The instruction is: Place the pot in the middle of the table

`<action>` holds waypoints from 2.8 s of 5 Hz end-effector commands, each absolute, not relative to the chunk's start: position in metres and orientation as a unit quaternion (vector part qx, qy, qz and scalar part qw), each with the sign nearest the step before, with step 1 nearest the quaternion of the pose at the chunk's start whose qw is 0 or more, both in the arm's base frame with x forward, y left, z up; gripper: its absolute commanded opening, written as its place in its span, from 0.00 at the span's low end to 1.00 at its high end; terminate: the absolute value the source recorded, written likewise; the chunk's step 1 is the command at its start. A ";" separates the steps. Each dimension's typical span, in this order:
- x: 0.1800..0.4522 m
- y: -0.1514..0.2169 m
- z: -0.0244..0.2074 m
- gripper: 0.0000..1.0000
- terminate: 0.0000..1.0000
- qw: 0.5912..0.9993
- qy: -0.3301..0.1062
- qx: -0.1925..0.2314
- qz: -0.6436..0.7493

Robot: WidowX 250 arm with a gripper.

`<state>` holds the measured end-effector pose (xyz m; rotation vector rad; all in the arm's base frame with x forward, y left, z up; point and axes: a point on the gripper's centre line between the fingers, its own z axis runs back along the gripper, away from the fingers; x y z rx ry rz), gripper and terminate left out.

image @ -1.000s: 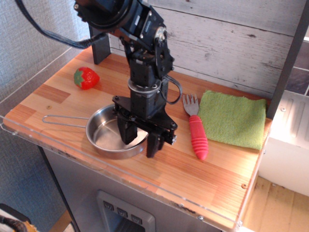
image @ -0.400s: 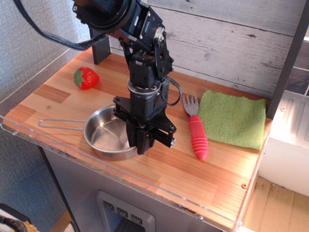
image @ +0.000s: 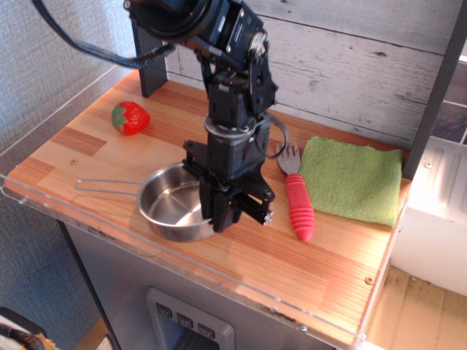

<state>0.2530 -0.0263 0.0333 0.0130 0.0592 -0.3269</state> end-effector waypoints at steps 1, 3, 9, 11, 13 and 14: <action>0.309 -0.028 0.057 0.00 0.00 0.981 -0.022 0.027 -0.192; 0.350 -0.018 0.045 0.00 0.00 0.979 -0.008 0.049 -0.197; 0.334 -0.015 0.082 1.00 0.00 0.981 -0.059 0.022 -0.185; 0.288 -0.011 0.101 1.00 0.00 0.987 -0.083 0.013 -0.134; 0.278 -0.001 0.096 1.00 0.00 0.990 -0.073 0.004 -0.123; 0.277 0.002 0.093 1.00 0.00 0.991 -0.070 0.008 -0.115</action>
